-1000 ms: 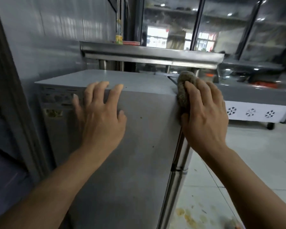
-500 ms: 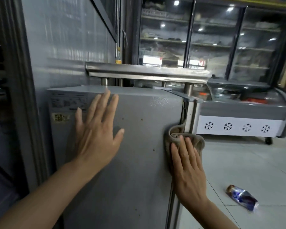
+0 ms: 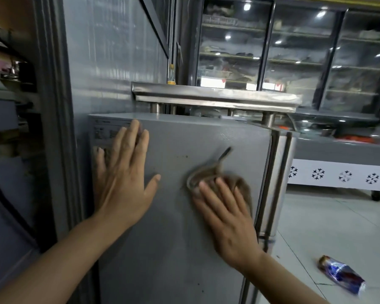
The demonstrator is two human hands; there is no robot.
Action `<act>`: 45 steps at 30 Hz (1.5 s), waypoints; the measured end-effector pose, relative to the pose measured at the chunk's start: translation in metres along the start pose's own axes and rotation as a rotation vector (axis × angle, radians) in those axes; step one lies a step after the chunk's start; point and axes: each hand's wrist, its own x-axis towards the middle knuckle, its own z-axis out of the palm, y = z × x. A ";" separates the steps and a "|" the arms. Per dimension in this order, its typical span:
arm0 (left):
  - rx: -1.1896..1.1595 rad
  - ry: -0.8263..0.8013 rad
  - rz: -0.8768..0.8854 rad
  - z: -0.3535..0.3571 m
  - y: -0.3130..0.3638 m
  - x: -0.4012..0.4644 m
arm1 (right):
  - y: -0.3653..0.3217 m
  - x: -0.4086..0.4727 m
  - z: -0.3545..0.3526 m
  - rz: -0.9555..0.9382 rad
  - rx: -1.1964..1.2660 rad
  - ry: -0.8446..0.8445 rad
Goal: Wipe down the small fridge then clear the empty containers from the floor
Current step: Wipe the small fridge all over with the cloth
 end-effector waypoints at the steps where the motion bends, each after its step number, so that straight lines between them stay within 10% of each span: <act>1: 0.002 -0.007 0.010 -0.001 -0.002 -0.002 | 0.001 -0.006 -0.001 -0.076 -0.038 -0.043; 9: 0.020 0.013 0.004 0.001 -0.035 -0.018 | 0.010 0.109 -0.017 0.148 -0.098 0.233; 19: 0.031 -0.106 0.012 -0.011 -0.055 -0.030 | -0.035 0.039 0.012 -0.333 -0.119 -0.123; 25: -0.107 -0.132 0.019 -0.005 -0.074 -0.042 | -0.031 0.134 -0.004 0.036 -0.087 0.162; 34: -0.438 -0.077 -0.050 0.001 -0.077 -0.056 | -0.070 0.068 0.021 -0.365 -0.148 -0.194; 41: -0.683 -0.079 -0.192 0.005 -0.084 -0.068 | -0.065 0.175 -0.003 -0.004 -0.073 0.106; 45: -0.733 -0.045 -0.249 0.010 -0.083 -0.073 | -0.082 0.159 0.017 -0.121 -0.070 0.078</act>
